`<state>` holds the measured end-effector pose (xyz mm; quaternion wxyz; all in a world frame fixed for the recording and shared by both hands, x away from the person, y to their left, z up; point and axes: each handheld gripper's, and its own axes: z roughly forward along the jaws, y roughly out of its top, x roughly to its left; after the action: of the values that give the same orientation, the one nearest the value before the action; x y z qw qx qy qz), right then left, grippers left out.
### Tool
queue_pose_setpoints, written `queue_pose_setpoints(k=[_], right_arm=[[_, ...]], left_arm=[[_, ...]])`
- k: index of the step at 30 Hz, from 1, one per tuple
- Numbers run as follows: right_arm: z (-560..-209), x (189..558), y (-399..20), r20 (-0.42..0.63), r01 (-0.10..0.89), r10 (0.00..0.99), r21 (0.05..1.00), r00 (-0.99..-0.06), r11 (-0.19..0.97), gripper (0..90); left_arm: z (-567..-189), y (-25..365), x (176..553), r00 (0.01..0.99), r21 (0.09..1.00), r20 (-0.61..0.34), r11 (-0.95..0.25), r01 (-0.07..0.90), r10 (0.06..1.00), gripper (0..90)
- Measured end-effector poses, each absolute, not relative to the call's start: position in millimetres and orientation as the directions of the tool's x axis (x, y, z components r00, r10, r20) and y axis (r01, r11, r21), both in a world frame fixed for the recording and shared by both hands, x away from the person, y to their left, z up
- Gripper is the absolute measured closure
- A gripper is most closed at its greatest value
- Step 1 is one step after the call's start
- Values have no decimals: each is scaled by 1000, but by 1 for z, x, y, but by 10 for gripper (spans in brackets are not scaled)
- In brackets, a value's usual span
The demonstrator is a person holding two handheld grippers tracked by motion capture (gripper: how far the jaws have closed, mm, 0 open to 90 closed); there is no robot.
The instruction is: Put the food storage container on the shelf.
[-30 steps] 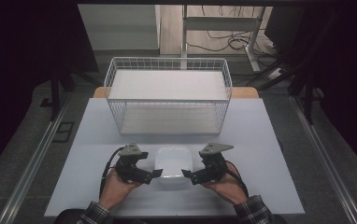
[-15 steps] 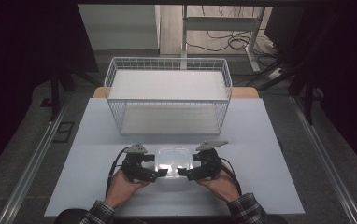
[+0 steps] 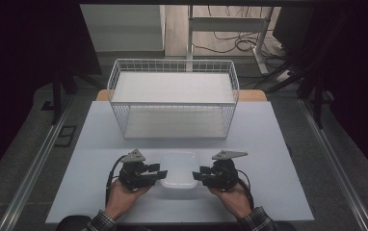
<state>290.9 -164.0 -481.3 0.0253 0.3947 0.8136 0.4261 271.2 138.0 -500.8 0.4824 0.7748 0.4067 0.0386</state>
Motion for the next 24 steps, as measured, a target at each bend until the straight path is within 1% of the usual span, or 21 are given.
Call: queue_pose_setpoints(k=[2,4,6,7,9,12,17,24], right_arm=[[-481,290,-166,302,622,673,723,-675,300,654],[-480,289,-165,295,615,683,736,-668,283,686],[-480,288,-164,292,608,691,748,-661,266,763],[-481,287,-164,284,604,696,752,-660,266,776],[-483,286,-161,250,584,703,761,-666,283,776],[-482,287,-158,246,576,707,771,-663,272,778],[-482,288,-157,241,560,712,789,-660,252,777],[-479,293,-155,212,534,718,807,-663,254,776]], left_arm=[[-500,139,270,655,789,-334,-179,587,678,627],[-500,141,269,642,797,-328,-161,582,693,659],[-500,143,268,624,804,-321,-142,577,713,728],[-499,143,269,625,809,-310,-146,569,717,764],[-499,144,270,615,808,-307,-142,572,726,765],[-500,146,271,603,804,-331,-117,583,726,767],[-497,147,271,600,813,-325,-107,572,731,771],[-495,144,276,592,818,-318,-102,566,740,772]])
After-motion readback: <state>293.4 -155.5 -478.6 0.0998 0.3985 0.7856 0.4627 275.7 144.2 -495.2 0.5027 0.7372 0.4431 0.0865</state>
